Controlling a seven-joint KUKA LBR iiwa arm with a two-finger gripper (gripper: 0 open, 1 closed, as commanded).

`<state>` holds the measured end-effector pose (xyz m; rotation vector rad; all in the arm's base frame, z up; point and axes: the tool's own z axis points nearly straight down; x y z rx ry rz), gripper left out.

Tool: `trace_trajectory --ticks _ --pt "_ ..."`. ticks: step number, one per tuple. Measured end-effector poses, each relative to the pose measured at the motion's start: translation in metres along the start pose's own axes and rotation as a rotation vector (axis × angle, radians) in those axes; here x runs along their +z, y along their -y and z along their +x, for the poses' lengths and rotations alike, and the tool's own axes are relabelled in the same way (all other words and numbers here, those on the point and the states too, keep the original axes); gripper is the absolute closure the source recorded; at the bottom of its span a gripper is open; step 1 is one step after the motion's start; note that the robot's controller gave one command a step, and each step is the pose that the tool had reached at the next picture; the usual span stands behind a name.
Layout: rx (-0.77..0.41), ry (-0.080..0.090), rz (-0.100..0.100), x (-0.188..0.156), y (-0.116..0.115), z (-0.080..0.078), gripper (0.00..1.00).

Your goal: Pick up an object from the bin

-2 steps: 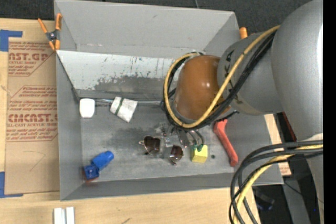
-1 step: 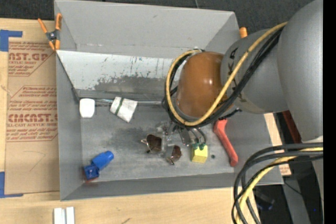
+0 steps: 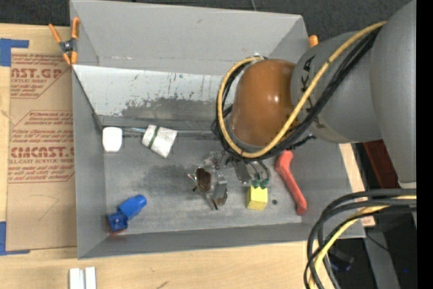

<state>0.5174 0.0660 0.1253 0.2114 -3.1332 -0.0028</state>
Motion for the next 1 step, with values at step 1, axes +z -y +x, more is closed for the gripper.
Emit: trace_trajectory --ticks 1 --pt "0.000 0.006 0.000 -0.0121 -0.0001 -0.0018 1.00"
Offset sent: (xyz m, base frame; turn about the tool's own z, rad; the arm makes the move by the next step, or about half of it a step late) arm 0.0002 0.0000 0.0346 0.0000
